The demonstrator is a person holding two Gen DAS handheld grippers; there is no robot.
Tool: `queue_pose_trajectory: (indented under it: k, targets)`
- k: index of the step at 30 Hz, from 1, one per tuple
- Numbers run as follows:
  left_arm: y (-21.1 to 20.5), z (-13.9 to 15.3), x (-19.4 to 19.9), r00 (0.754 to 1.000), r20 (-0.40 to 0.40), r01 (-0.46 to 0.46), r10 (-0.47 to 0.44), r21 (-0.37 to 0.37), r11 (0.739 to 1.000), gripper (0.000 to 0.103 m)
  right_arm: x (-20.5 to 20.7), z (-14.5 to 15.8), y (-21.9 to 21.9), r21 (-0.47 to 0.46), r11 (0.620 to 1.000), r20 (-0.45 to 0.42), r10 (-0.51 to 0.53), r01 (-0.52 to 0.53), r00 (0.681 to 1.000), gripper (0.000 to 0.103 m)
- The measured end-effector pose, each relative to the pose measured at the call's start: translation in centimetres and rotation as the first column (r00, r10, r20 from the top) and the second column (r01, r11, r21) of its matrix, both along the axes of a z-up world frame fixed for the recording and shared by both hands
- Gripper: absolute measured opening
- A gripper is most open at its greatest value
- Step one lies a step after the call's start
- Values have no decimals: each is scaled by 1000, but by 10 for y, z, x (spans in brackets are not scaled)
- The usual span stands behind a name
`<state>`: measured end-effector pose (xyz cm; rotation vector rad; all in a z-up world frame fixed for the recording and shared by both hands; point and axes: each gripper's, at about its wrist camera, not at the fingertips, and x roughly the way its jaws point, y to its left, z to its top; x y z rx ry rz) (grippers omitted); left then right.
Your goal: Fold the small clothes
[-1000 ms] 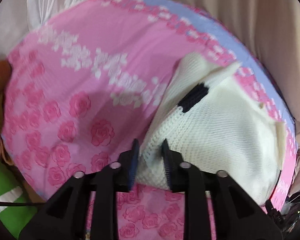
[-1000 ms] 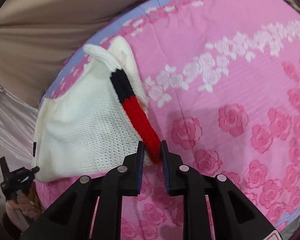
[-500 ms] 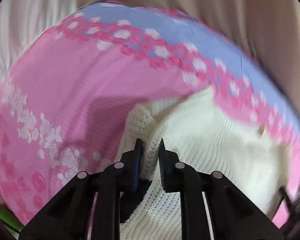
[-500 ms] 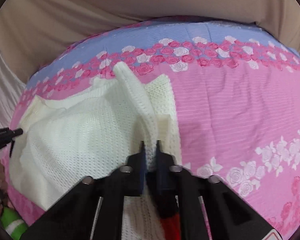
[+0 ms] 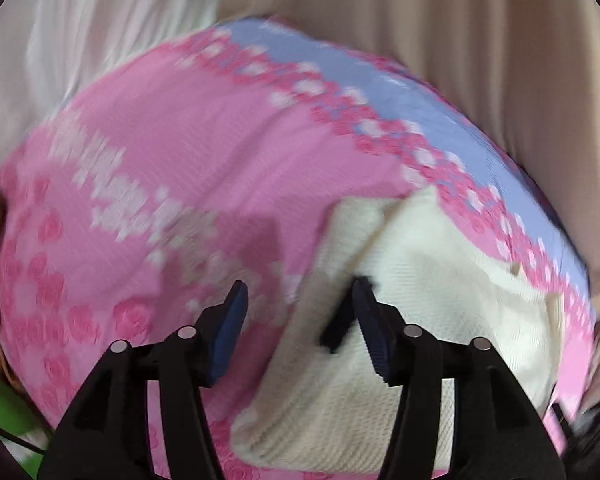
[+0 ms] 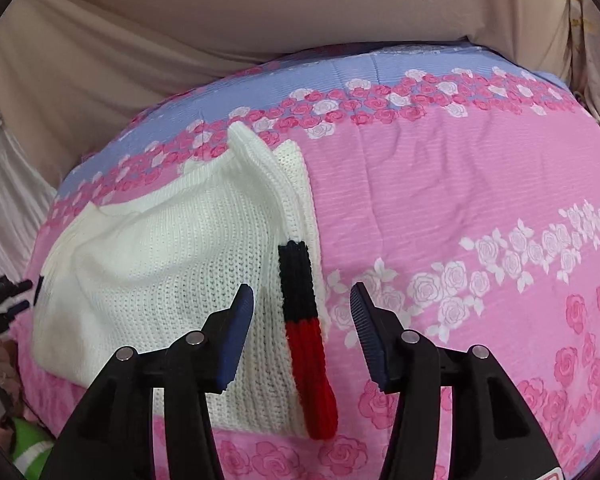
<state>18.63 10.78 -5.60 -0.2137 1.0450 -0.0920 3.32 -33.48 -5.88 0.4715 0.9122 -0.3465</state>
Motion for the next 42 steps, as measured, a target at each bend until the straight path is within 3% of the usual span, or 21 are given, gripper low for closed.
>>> queue_pose_trajectory:
  k: [2, 4, 5, 6, 7, 11, 13, 16, 18, 20, 21, 24, 28, 29, 31, 33, 34, 35, 36, 39, 42]
  targets:
    - [-28, 1, 12, 998, 13, 54, -55, 78, 995, 72, 23, 3, -1, -19, 1000, -4, 20, -20, 1000, 58]
    - [-49, -11, 31, 996, -27, 88, -84, 154, 984, 73, 49, -2, -4, -48, 998, -21, 31, -32, 999, 58]
    - [-55, -17, 37, 994, -51, 101, -93, 169, 980, 58, 57, -6, -5, -52, 998, -36, 29, -31, 999, 58]
    - [-58, -24, 43, 991, -80, 117, -105, 167, 979, 34, 66, -13, -8, -26, 999, -49, 40, -42, 998, 37]
    - [-59, -31, 48, 987, -109, 131, -115, 154, 979, 23, 72, -18, -10, 15, 998, -63, 58, -57, 996, 9]
    - [-36, -12, 45, 997, -61, 52, -51, 22, 998, 15, 58, 26, -22, 92, 996, 150, 6, -20, 989, 7]
    - [-27, -5, 43, 1000, -26, 5, -4, 24, 1000, 10, 57, 22, -35, 122, 993, 176, -31, 10, 984, 7]
    - [-21, -24, 55, 996, -78, -35, 40, 73, 997, 10, 76, -32, -47, 135, 990, -79, -19, 30, 997, 18]
    - [-13, -35, 53, 986, -161, -35, 43, 53, 998, 11, 58, -28, -48, 173, 983, -24, -60, 64, 998, 21]
    - [1, -24, 36, 991, -121, -53, 53, 0, 999, 17, 31, -13, -43, 173, 981, 32, -97, 90, 995, 37]
    - [8, -18, 24, 993, -109, -57, 55, -15, 998, 29, 17, -9, -40, 178, 980, 43, -100, 91, 994, 47]
    - [31, -15, -17, 992, -105, -78, 70, -73, 994, 57, -25, -21, -25, 211, 975, 10, -80, 76, 997, 54]
    - [42, -44, -53, 972, -201, -157, 119, -186, 970, 62, -64, -65, -6, 364, 927, -43, -78, 88, 996, 60]
    - [40, -51, -56, 968, -219, -169, 127, -186, 968, 62, -71, -65, -1, 353, 930, -3, -105, 99, 994, 61]
    - [34, -65, -59, 958, -249, -195, 141, -208, 958, 65, -68, -68, 3, 390, 914, 34, -135, 112, 990, 80]
    - [24, -68, -57, 963, -217, -205, 159, -205, 957, 75, -57, -70, 4, 422, 900, 62, -144, 105, 988, 82]
    - [19, -68, -54, 964, -211, -202, 161, -189, 961, 74, -49, -69, 5, 420, 902, 65, -138, 98, 988, 74]
    - [12, -67, -49, 967, -199, -196, 159, -183, 963, 62, -38, -70, 7, 421, 904, 70, -109, 70, 992, 56]
    - [7, -66, -44, 969, -201, -184, 146, -188, 965, 40, -29, -72, 6, 443, 895, 54, -83, 51, 995, 14]
    - [-2, -50, -31, 972, -206, -166, 108, -285, 944, 27, -23, -48, -4, 450, 891, 111, -117, 55, 987, 12]
    - [-14, 5, -33, 996, -74, -68, 45, -348, 935, 27, -40, 7, -25, 397, 917, 214, -137, 42, 967, 11]
